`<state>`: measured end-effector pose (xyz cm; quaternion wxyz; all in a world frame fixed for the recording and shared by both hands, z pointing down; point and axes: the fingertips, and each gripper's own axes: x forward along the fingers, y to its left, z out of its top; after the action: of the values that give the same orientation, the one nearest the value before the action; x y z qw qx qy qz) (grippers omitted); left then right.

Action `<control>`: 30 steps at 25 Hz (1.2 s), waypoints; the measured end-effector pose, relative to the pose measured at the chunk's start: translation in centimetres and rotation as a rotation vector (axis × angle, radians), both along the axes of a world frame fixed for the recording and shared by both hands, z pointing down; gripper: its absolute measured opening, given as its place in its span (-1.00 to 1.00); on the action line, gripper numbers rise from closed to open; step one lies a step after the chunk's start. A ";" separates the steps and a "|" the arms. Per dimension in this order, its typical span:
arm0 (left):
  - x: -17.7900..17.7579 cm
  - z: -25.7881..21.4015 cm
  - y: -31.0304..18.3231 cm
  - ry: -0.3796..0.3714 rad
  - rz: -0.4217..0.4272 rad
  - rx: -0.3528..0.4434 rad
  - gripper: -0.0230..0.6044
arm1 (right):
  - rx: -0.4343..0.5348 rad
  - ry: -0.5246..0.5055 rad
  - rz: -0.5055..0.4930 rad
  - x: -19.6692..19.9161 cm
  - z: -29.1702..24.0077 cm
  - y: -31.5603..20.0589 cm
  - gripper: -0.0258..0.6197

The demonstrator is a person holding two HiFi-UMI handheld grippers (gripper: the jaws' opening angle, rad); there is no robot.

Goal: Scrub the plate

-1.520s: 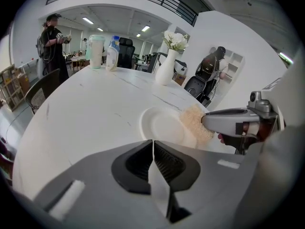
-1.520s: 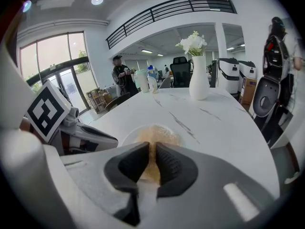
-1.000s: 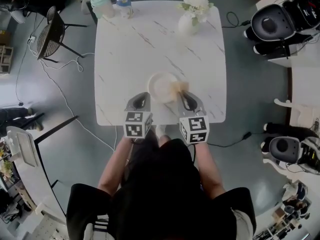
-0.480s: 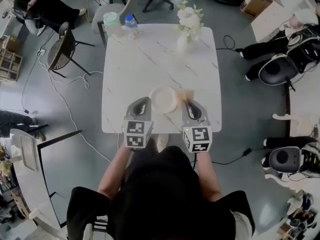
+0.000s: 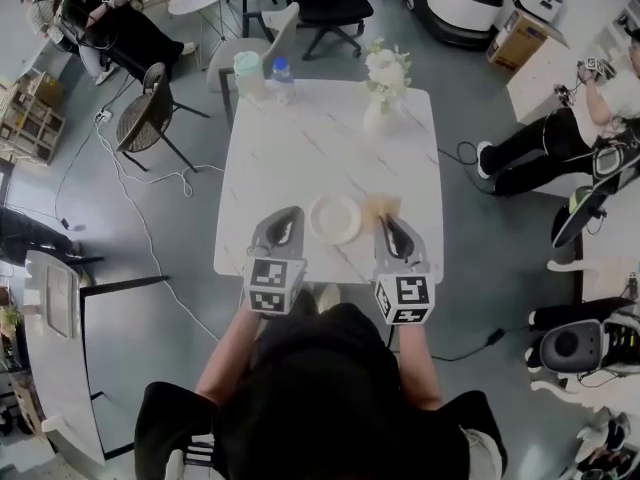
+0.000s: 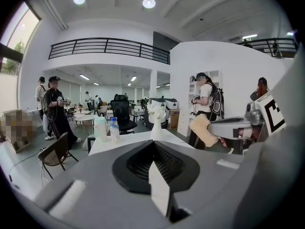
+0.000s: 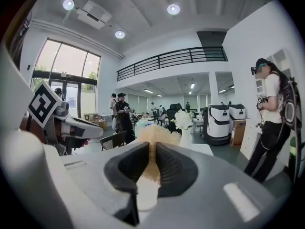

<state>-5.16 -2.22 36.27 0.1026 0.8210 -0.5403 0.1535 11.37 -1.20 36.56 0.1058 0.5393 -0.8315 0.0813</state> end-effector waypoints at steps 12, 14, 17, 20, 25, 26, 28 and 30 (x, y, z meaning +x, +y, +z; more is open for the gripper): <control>-1.6 -1.5 2.3 -0.002 -0.035 0.033 -0.91 | 0.031 -0.046 0.007 0.9 -1.3 2.3 -0.77; -1.7 -1.7 2.5 0.001 -0.039 0.038 -0.90 | 0.031 -0.047 0.008 1.0 -1.3 2.5 -0.77; -1.8 -1.7 2.6 0.006 -0.039 0.034 -0.91 | 0.035 -0.043 0.010 1.1 -1.5 2.6 -0.77; -1.7 -1.7 2.8 0.008 -0.037 0.025 -0.91 | 0.035 -0.044 0.010 1.0 -1.6 2.8 -0.77; -1.5 -1.8 3.2 0.011 -0.037 0.029 -0.90 | 0.032 -0.046 0.003 0.7 -1.6 3.1 -0.77; -1.5 -1.7 3.2 0.010 -0.036 0.028 -0.91 | 0.030 -0.046 0.002 0.7 -1.5 3.2 -0.77; -1.5 -1.6 3.4 0.007 -0.035 0.024 -0.90 | 0.030 -0.047 0.001 0.7 -1.5 3.4 -0.77; -1.5 -1.5 3.5 0.004 -0.034 0.021 -0.90 | 0.032 -0.049 0.000 0.7 -1.6 3.4 -0.77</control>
<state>-6.67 1.32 34.76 0.0975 0.8129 -0.5558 0.1442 12.04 2.24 35.00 0.0767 0.5390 -0.8349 0.0811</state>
